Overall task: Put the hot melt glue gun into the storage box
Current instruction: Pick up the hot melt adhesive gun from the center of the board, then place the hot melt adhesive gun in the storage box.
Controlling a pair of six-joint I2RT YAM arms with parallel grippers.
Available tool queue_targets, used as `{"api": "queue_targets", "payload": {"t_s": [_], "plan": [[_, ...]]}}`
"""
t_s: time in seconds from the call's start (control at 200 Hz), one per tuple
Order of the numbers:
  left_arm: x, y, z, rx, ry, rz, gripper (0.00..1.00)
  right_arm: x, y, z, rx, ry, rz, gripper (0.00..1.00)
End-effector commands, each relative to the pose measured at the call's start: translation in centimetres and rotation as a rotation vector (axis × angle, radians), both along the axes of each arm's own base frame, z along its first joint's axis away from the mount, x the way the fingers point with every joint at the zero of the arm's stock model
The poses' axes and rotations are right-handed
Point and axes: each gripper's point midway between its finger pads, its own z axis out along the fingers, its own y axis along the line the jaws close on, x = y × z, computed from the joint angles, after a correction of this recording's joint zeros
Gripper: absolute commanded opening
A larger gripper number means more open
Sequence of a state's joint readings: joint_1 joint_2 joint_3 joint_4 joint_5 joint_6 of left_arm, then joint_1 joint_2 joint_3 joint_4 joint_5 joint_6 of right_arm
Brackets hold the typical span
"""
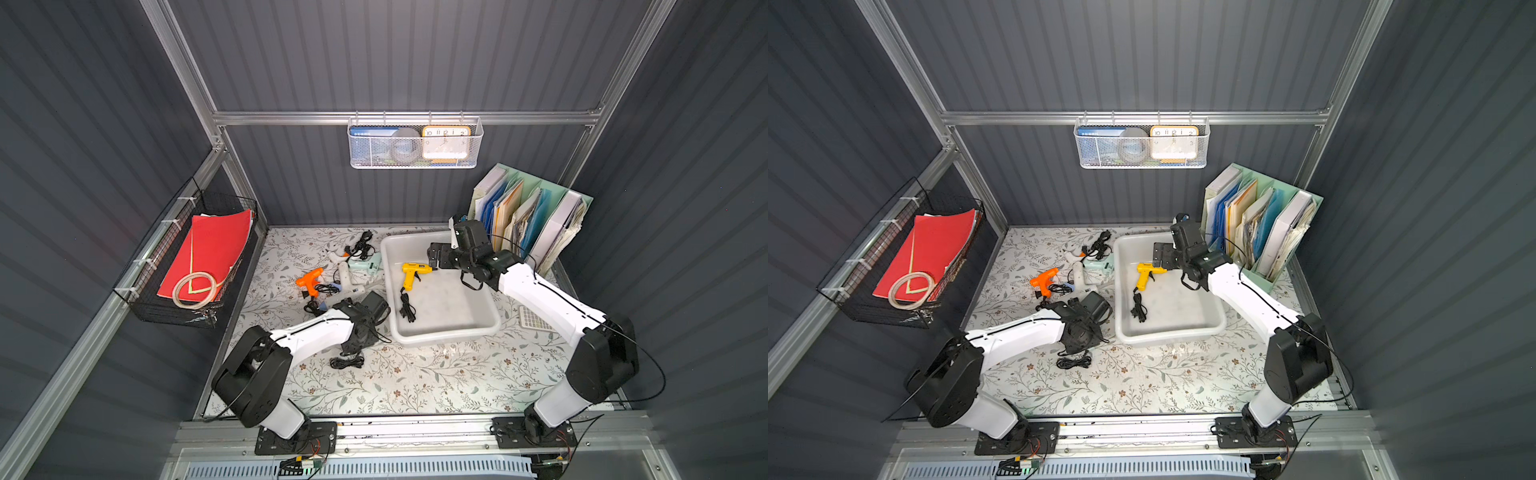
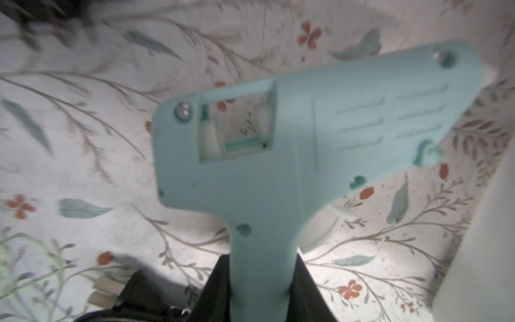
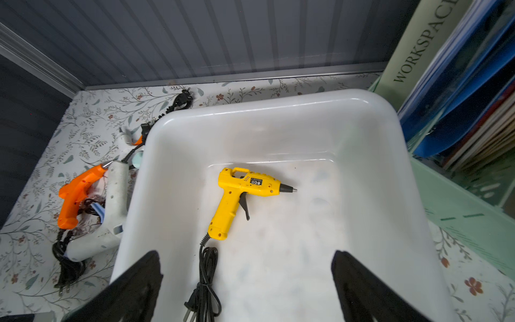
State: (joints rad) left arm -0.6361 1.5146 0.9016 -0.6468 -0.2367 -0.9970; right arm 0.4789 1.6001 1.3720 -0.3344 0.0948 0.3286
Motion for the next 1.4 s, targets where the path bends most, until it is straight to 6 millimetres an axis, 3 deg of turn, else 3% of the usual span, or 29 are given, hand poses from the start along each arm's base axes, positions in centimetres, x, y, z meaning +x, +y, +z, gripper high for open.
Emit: {"api": "queue_targets", "payload": {"t_s": [0.0, 0.27, 0.36, 0.49, 0.78, 1.236, 1.321, 1.396], "plan": [[2.7, 1.7, 6.0, 0.087, -0.211, -0.022, 0.0, -1.3, 1.9, 1.9, 0.116, -0.021, 0.077, 0.99], [7.2, -1.2, 15.9, 0.035, -0.566, -0.231, 0.0, -4.4, 8.3, 5.8, 0.484, 0.013, 0.388, 0.93], [8.0, -2.9, 18.2, 0.003, -0.632, -0.329, 0.0, -5.4, 10.5, 8.0, 0.619, 0.005, 0.517, 0.9], [8.8, -5.3, 20.7, -0.042, -0.695, -0.447, 0.0, -5.5, 12.0, 10.4, 0.764, -0.012, 0.607, 0.85], [9.8, -8.6, 22.1, -0.136, -0.729, -0.541, 0.0, -4.4, 12.7, 10.0, 0.797, -0.004, 0.602, 0.78], [10.8, -11.5, 22.8, -0.215, -0.732, -0.617, 0.0, -4.8, 12.6, 9.0, 0.748, -0.009, 0.598, 0.53], [10.8, -11.6, 23.0, -0.219, -0.735, -0.619, 0.0, -4.8, 12.3, 8.8, 0.73, -0.014, 0.583, 0.46], [10.8, -11.8, 23.0, -0.229, -0.734, -0.627, 0.0, -4.8, 12.0, 8.9, 0.711, -0.027, 0.569, 0.35]]}}
